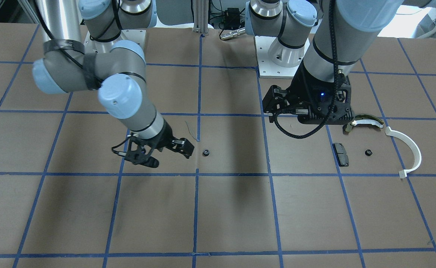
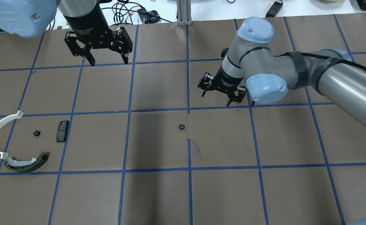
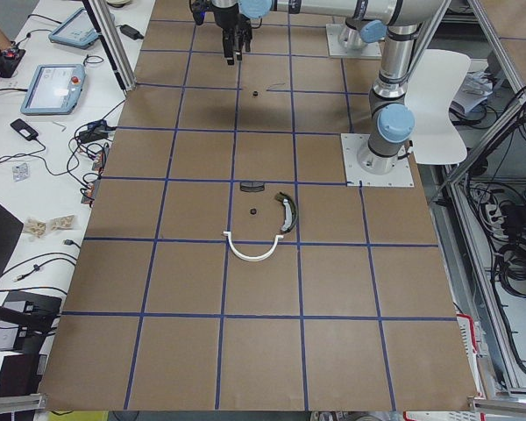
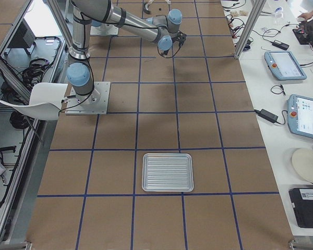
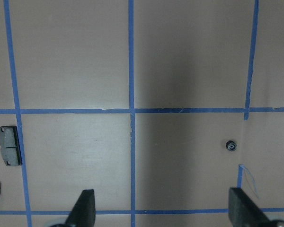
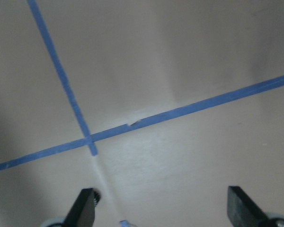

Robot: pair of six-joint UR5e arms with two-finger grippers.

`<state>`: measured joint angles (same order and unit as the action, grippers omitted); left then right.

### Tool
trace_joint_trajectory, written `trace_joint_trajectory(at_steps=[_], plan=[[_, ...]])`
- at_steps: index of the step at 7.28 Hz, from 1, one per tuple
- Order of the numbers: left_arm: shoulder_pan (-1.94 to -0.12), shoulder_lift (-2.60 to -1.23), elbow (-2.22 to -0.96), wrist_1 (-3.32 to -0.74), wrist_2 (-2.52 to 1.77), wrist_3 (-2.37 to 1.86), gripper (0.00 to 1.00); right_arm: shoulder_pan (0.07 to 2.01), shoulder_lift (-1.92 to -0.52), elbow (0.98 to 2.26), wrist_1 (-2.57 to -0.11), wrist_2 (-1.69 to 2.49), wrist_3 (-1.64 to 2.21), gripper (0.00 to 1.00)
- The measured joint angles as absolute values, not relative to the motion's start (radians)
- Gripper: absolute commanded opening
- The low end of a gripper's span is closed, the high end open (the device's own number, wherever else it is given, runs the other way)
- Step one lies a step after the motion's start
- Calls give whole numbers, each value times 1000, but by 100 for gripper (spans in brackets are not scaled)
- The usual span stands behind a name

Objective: Place bearing gear from tray to pile

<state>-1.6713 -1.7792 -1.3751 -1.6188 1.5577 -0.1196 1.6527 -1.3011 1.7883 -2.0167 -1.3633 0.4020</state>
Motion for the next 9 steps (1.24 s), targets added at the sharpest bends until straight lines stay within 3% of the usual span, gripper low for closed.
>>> trace_joint_trajectory(at_steps=[2, 5, 9], plan=[[-1789, -1865, -1417, -1510, 1558, -274, 100, 1529, -1407, 1752, -1801, -1429, 246, 100], [-1928, -1991, -1595, -1146, 1562, -459, 100, 1471, -1499, 1620, -1565, -1517, 171, 100], [-1961, -2069, -1692, -1055, 1558, -448, 100, 1521, -1528, 1582, -1521, -1554, 186, 100]])
